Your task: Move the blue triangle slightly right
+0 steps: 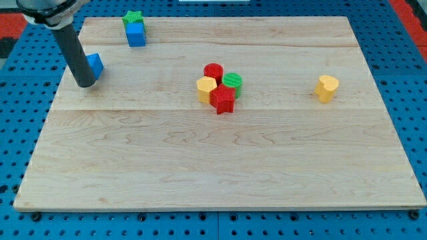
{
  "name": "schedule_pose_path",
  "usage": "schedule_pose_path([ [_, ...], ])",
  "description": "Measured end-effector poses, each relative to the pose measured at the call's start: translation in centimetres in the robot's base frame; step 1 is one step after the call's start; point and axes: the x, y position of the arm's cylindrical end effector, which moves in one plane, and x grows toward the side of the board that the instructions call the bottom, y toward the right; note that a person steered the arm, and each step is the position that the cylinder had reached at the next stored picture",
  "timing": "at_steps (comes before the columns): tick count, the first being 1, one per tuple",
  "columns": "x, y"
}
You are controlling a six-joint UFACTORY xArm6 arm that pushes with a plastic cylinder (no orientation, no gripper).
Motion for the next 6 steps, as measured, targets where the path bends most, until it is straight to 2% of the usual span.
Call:
schedule_pose_path([
  [1,-6.6,-2.8],
  [2,-8.7,-5.6],
  [4,-6.5,-5.2],
  [5,-6.3,0.9],
  [6,-4.5,0.3],
])
